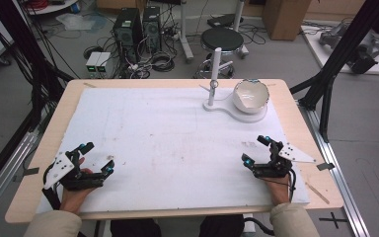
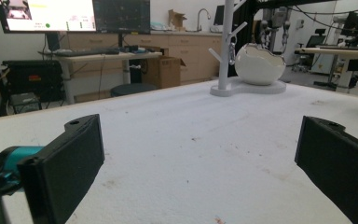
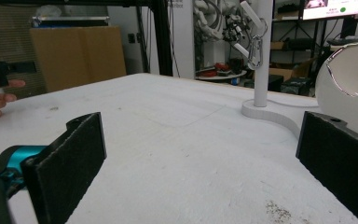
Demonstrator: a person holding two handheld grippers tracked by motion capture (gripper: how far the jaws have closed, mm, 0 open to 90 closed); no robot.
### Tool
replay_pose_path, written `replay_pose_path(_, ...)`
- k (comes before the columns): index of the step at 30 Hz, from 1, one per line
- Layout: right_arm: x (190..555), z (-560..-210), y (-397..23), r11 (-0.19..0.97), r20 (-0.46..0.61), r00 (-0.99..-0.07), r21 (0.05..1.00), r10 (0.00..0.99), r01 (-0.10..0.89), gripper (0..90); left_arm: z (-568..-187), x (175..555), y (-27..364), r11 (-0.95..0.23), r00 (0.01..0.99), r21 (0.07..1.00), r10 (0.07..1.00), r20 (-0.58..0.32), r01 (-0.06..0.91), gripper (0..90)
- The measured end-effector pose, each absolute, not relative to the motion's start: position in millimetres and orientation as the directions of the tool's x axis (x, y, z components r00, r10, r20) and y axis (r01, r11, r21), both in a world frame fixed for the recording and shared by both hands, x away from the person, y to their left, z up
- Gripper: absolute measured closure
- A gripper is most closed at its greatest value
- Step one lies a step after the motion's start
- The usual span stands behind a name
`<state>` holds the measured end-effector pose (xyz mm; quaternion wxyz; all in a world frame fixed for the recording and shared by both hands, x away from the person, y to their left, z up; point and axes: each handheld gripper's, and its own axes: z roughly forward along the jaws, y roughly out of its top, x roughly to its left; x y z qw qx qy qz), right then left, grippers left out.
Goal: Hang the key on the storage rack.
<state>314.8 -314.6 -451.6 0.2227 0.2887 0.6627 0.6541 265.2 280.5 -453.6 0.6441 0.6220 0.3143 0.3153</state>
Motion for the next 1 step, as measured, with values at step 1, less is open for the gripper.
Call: replay_pose_path(1, 314.6, -451.4, -314.0, -0.016, 0.073, -0.732, 0.996, 0.677, 0.085, 0.5, -453.6, 265.3, 280.9, 0.024, 0.601, 1.0, 0.799, -0.01, -0.017, 1.7)
